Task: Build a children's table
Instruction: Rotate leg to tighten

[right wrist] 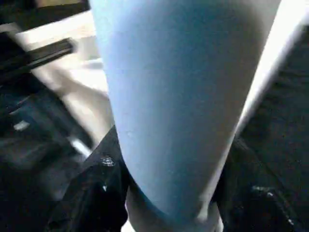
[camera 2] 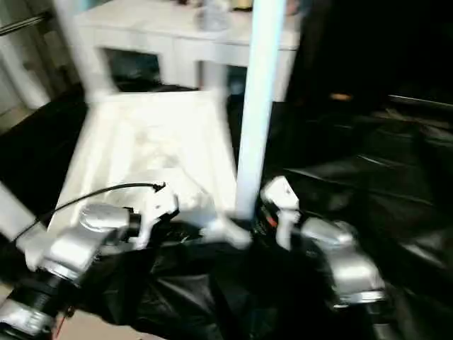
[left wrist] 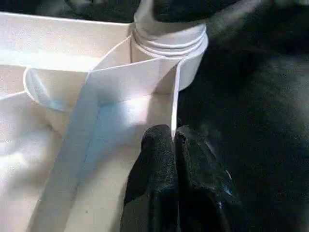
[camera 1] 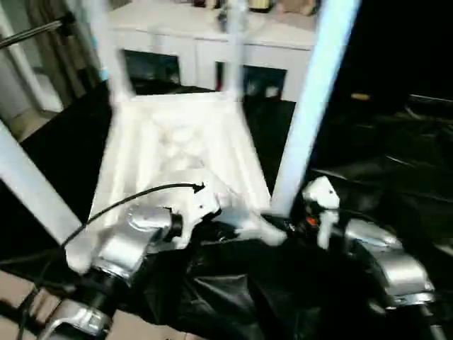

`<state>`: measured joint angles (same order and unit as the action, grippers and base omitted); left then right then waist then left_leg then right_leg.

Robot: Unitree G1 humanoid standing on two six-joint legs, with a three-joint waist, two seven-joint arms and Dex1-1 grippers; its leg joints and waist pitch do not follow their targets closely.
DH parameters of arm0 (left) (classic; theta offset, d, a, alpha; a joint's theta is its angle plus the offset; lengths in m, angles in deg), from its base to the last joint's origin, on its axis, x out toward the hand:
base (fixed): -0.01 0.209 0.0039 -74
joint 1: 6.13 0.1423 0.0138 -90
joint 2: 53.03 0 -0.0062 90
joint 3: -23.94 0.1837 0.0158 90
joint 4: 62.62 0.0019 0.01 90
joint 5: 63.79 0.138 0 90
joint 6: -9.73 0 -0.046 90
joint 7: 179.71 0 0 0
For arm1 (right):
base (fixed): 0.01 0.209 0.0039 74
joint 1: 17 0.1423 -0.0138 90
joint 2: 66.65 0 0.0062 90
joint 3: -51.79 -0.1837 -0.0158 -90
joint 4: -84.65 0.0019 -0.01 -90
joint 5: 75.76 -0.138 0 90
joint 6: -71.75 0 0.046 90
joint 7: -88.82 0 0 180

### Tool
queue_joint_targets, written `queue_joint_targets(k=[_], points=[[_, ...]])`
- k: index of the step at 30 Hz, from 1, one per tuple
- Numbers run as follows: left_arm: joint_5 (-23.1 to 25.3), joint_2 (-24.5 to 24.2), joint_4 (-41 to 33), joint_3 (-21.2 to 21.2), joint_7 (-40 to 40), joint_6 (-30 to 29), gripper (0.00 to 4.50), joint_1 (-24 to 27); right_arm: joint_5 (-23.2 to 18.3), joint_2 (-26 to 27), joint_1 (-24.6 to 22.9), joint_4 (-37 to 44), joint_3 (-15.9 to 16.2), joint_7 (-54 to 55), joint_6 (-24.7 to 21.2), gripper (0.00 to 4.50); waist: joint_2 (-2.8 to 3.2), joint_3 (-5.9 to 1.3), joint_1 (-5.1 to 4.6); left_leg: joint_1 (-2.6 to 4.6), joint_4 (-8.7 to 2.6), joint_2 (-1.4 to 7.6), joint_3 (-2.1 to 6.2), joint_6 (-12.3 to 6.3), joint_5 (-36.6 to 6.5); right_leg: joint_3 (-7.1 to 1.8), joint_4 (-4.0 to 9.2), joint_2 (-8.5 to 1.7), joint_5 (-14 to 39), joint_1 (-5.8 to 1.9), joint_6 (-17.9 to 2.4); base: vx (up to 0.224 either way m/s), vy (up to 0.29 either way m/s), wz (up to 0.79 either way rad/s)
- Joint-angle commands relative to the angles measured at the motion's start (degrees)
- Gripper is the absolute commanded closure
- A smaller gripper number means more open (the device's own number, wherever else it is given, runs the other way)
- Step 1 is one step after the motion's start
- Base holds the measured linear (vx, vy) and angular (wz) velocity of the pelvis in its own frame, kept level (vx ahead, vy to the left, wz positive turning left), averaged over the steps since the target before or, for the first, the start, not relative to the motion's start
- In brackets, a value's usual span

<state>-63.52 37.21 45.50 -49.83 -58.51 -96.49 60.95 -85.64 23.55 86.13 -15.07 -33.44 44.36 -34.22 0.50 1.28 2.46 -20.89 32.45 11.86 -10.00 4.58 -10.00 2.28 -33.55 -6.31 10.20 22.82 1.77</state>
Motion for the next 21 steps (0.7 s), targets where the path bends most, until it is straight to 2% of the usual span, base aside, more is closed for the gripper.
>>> queue_joint_targets(k=[1,2,3,4,5,6,7,8,9,10,11,13,16,18,20,21], points=[[0.29,4.52,-1.15,0.53,6.66,-1.18,4.5,-0.36,1.77,4.86,-1.24,-3.56,5.84,2.99,-3.34,2.52,-0.48,-1.83,0.01,0.53,-4.32,0.36,-0.02,1.05,-22.74,-0.82,5.5,-0.88,29.4,-0.97,-5.94,0.0,0.0,0.0],[1.36,7.36,-0.68,1.03,10.32,-2.09,4.5,-0.68,3.35,8.21,-0.27,-5.83,5.45,9.1,-4.12,2.54,-0.63,-1.77,-0.27,0.51,-4.37,0.23,0.15,1.2,-23.52,-0.66,5.77,-0.9,31.16,-0.99,-5.29,0.0,0.0,0.0],[1.42,7.54,-0.65,1.06,10.55,-2.15,4.5,-0.7,3.47,8.41,-0.21,-5.98,5.43,9.51,-4.14,2.54,-0.57,-1.67,-0.68,0.31,-4.52,0.17,0.35,1.55,-24.39,-0.45,5.93,-0.82,32.74,-0.98,-4.5,0.0,0.0,0.0],[1.97,9.51,-0.45,1.64,12.88,-2.82,4.5,-1.0,4.9,10.43,0.68,-7.97,5.27,13.45,-3.47,2.54,-0.33,-1.69,-0.69,0.39,-4.52,0.08,0.48,1.73,-24.94,-0.3,6.03,-0.85,33.64,-1.01,-4.06,0.0,0.0,0.0],[1.97,9.51,-0.45,1.64,12.88,-2.82,4.5,-1.0,4.9,10.43,0.68,-7.97,5.27,13.45,-3.47,2.54,-0.39,-1.64,-0.89,0.49,-4.56,0.1,0.49,1.84,-25.5,-0.27,6.27,-0.82,34.27,-0.82,-3.76,0.0,0.0,0.0],[2.13,10.2,-0.42,1.9,13.65,-3.05,4.5,-1.1,5.42,11.1,1.03,-8.77,5.2,14.57,-2.86,2.54,-0.44,-1.73,-1.03,0.37,-4.62,0.02,0.66,1.52,-26.16,-0.08,6.47,-0.78,34.41,-0.99,-3.11,0.0,0.0,0.0],[2.25,10.86,-0.51,2.58,13.63,-3.09,4.5,-1.23,5.06,11.84,1.43,-9.38,4.67,15.01,-2.62,2.0,-0.22,-1.72,-0.97,0.52,-4.59,-0.02,0.66,1.39,-26.7,-0.1,6.63,-0.76,34.72,-0.76,-2.93,0.0,0.0,0.0],[2.54,11.41,-0.95,3.33,13.33,-3.16,4.5,-1.22,4.17,12.8,1.8,-9.39,3.58,15.41,-2.79,1.86,-0.19,-1.75,-1.03,0.85,-4.41,-0.09,0.58,1.18,-27.64,-0.16,6.9,-0.72,34.79,-0.46,-2.82,0.0,0.0,0.0],[2.43,11.1,-1.35,3.6,12.49,-3.03,4.5,-1.08,3.13,12.89,1.87,-8.94,3.05,14.62,-3.34,1.86,-0.11,-1.76,-1.08,0.66,-4.61,-0.08,0.71,0.91,-28.17,-0.08,6.83,-0.61,34.34,-0.65,-2.85,0.0,0.0,0.0],[2.36,10.83,-1.7,3.68,12.03,-3.08,4.5,-0.96,2.53,12.96,1.93,-8.6,2.78,14.23,-3.75,1.8,0.27,-1.78,-1.07,0.61,-4.71,-0.06,0.78,0.94,-28.4,-0.06,6.77,-0.63,33.91,-0.72,-2.9,0.0,0.0,0.0],[2.28,10.33,-2.0,3.77,11.34,-2.96,4.5,-0.82,2.3,12.7,1.99,-8.34,2.81,13.61,-3.72,1.8,0.15,-1.91,-1.14,0.5,-4.83,0.05,0.83,0.91,-28.24,-0.07,6.66,-0.62,32.32,-0.87,-3.19,0.0,0.0,0.0],[2.15,9.38,-2.36,3.71,10.07,-2.34,4.5,-0.49,3.14,11.84,1.98,-7.89,3.53,12.5,-2.78,1.5,0.45,-2.07,-1.06,0.47,-4.95,0.2,0.78,0.93,-27.75,-0.24,6.36,-0.58,29.11,-0.94,-4.15,0.0,0.0,0.0],[1.67,7.33,-2.95,3.63,7.16,-1.51,4.5,0.21,3.96,9.51,1.54,-6.27,5.12,8.88,-1.24,1.38,0.4,-2.27,-0.98,0.28,-4.95,0.36,0.53,0.71,-26.51,-0.45,5.84,-0.44,23.64,-1.25,-5.95,0.0,0.0,0.0],[1.26,4.35,-3.19,3.89,3.26,-0.82,4.5,0.26,2.28,5.73,0.67,-3.17,6.42,1.68,0.08,1.38,0.16,-2.39,-0.88,0.07,-4.82,0.39,0.25,-0.22,-24.28,-0.59,5.46,-0.44,20.2,-1.56,-7.18,0.0,0.0,0.0],[0.99,3.37,-3.27,3.84,1.87,-0.72,4.5,0.16,1.21,4.4,0.3,-1.91,6.62,-1.07,0.07,1.38,0.33,-2.57,-0.78,0.0,-4.68,0.43,0.1,-1.0,-22.46,-0.72,5.13,-0.48,17.81,-1.74,-8.21,0.0,0.0,0.0],[0.49,1.49,-3.22,3.75,-0.94,0.17,4.5,-0.08,-0.59,1.67,-0.45,0.15,7.02,-6.21,0.07,1.38,0.35,-2.62,-0.59,0.14,-4.57,0.55,-0.06,-1.34,-21.27,-0.78,5.05,-0.49,16.05,-1.65,-9.12,0.0,0.0,0.0]])
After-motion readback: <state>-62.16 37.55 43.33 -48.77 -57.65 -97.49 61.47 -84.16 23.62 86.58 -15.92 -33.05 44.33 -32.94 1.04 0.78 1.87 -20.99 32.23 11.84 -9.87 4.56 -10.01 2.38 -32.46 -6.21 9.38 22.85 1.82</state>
